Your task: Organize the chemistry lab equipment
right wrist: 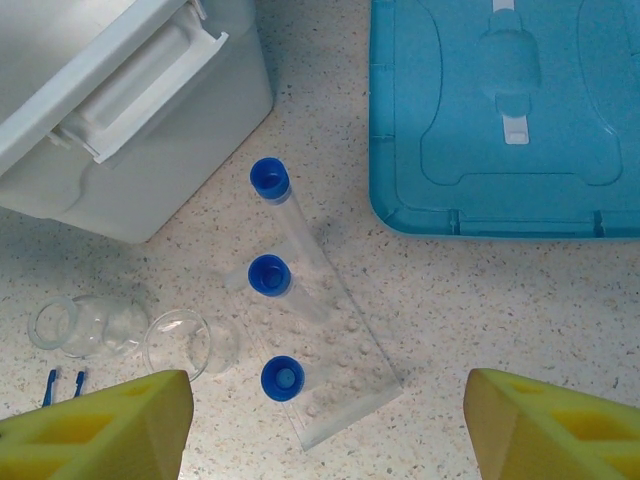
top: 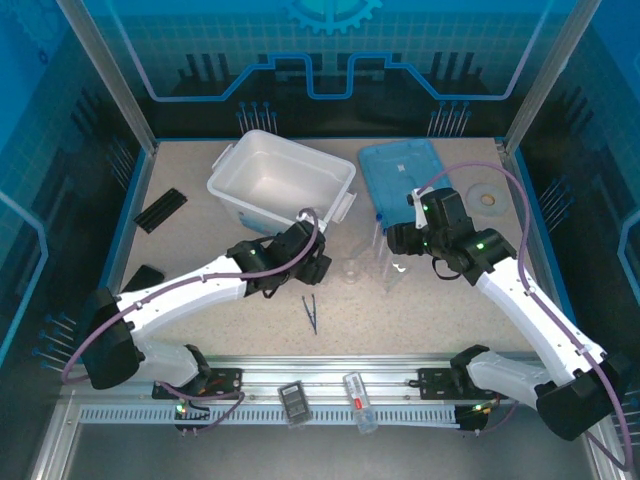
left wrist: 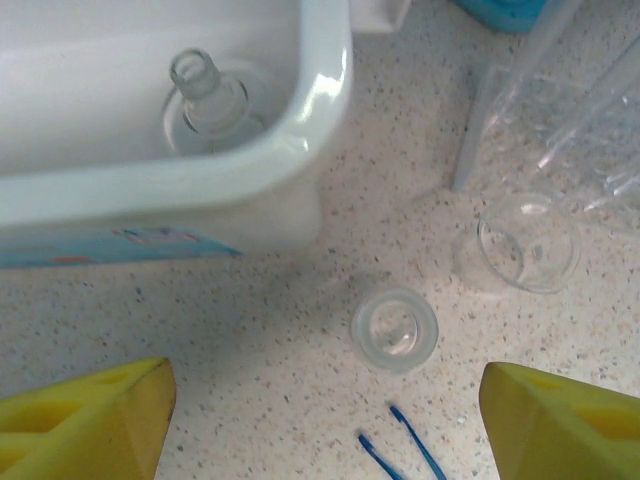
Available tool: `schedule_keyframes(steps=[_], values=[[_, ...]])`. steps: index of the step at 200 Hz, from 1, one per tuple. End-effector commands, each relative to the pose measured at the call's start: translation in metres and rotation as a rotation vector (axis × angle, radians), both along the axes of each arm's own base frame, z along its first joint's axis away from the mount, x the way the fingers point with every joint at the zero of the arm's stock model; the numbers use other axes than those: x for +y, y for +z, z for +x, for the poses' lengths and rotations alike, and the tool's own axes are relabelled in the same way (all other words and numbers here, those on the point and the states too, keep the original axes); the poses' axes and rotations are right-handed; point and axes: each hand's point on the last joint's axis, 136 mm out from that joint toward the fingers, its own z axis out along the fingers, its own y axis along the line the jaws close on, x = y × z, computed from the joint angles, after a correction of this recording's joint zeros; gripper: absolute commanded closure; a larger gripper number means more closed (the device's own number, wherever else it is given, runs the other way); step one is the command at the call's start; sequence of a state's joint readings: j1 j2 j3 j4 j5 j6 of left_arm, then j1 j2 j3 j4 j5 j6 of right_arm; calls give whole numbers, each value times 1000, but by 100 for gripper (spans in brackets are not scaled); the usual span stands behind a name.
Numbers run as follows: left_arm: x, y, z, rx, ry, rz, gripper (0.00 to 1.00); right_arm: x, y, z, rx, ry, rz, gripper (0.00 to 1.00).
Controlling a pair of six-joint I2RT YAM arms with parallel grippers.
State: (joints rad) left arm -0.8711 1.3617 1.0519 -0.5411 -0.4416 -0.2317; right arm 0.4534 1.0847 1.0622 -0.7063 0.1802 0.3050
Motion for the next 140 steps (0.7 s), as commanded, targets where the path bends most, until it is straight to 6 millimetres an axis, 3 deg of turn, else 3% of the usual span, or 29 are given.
schedule_keyframes(steps=[1,140], values=[[0,0,-1,-13,41,-40,20,2,5,2,-12,12,-16,27],[-30,-58,8,127,19,-12,21,-3,2,-3,-8,-9,-18,27]])
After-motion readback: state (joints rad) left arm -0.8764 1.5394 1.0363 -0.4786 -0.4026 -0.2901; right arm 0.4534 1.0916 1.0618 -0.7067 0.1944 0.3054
